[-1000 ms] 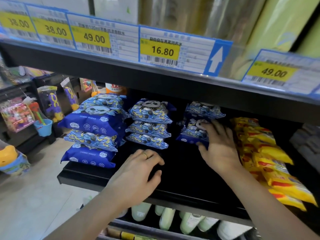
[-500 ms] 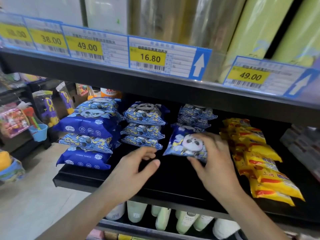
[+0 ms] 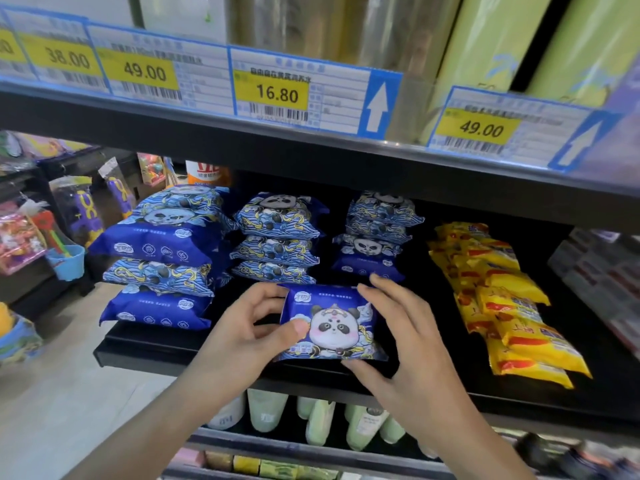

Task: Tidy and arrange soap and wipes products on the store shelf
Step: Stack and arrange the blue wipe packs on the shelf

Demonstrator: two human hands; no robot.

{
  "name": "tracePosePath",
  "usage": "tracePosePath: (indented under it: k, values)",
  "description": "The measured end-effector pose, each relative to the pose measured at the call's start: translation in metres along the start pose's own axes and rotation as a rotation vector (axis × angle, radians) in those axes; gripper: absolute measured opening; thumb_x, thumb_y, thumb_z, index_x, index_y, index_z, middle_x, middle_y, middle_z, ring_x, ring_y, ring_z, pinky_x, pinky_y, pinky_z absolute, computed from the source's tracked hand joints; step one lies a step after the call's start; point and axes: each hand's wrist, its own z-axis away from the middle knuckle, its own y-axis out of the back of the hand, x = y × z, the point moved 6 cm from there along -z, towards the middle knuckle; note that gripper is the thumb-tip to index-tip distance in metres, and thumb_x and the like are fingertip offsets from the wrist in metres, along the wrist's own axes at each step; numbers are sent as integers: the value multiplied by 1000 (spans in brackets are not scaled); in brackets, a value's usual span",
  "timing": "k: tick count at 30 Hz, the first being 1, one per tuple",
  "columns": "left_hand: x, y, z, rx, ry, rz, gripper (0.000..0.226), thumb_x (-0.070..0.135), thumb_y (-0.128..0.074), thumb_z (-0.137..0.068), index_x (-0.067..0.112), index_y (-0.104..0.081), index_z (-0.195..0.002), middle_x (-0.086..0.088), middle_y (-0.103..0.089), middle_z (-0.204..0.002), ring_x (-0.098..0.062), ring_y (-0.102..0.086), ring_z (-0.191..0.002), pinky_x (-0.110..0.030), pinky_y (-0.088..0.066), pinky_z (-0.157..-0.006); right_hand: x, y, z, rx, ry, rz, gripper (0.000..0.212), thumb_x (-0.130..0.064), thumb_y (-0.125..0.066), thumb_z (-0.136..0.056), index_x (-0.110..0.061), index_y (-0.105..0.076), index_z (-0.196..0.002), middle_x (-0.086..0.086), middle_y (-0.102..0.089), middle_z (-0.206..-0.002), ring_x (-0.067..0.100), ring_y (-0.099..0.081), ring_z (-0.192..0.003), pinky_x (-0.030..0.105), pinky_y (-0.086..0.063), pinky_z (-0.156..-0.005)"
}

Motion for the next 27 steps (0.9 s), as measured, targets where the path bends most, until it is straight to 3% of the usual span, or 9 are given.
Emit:
tracePosePath:
  k: [3,6,10,13,16,20,22,24,27]
  values:
    - [0,-2,3,-30,-25,6,44,45,-86,-70,38,-66,-108,-2,-76,-119,-28,-78,-95,-27,-60,-77,5,0,-1,0,-46,-104,88,-27,-88,-78,-47,-40,-149,-22,-34,-151,11,-45,-140,30,-55,-100]
    - [5,-4,5,-50,-34,-19,44,46,-85,-70,38,-66,-109,-1,-76,-119,-26,-78,-96,-26,-60,-79,7,1,-1,36,-59,-179,85,-20,-92,-73,-46,-48,-140,-22,-40,-143,13,-54,-130,18,-55,-92]
    - [12,2,3,-50,-28,-41,47,49,-76,-89,33,-62,-131,1,-79,-113,-16,-77,-97,-22,-59,-77,11,2,-2,49,-141,-315,80,-18,-95,-69,-47,-54,-131,-22,-46,-135,10,-60,-117,13,-56,-82]
    - [14,9,1,-18,-40,-25,39,21,-47,-108,32,-51,-145,4,-76,-123,-23,-77,-104,-24,-60,-79,13,5,-3,46,-224,-400,78,-16,-96,-68,-47,-57,-127,-21,-50,-132,12,-63,-113,19,-59,-80]
    - [21,16,6,7,-217,-340,73,-13,-39,-106,45,-45,-149,16,-66,-138,-15,-68,-123,-32,-58,-97,11,8,-5,47,-257,-457,78,-11,-97,-66,-48,-59,-124,-20,-53,-129,12,-66,-109,18,-59,-79]
    - [28,11,8,-47,-368,-760,99,-4,-67,-94,58,-23,-157,31,-47,-150,3,-54,-134,-28,-51,-108,9,8,-7,5,-321,-580,74,-13,-98,-64,-47,-62,-120,-16,-57,-125,17,-69,-107,26,-61,-81]
    - [33,6,8,-58,-425,-830,110,8,-81,-86,53,-14,-161,31,-31,-161,1,-40,-147,-38,-50,-112,10,8,-8,-11,-378,-699,71,-20,-97,-59,-44,-65,-118,-12,-62,-120,19,-70,-104,29,-61,-80]
    - [41,0,12,-38,-519,-894,112,18,-86,-82,50,-15,-162,23,-18,-170,-4,-29,-154,-48,-48,-110,10,9,-9,-31,-421,-769,69,-22,-95,-57,-41,-68,-117,-11,-66,-116,18,-72,-101,27,-60,-77]
    - [51,-9,16,-30,-623,-945,104,20,-88,-79,51,-29,-158,18,-17,-171,-11,-32,-154,-43,-50,-105,8,10,-12,-73,-449,-775,68,-18,-94,-58,-36,-69,-119,-5,-67,-117,20,-72,-99,28,-60,-78]
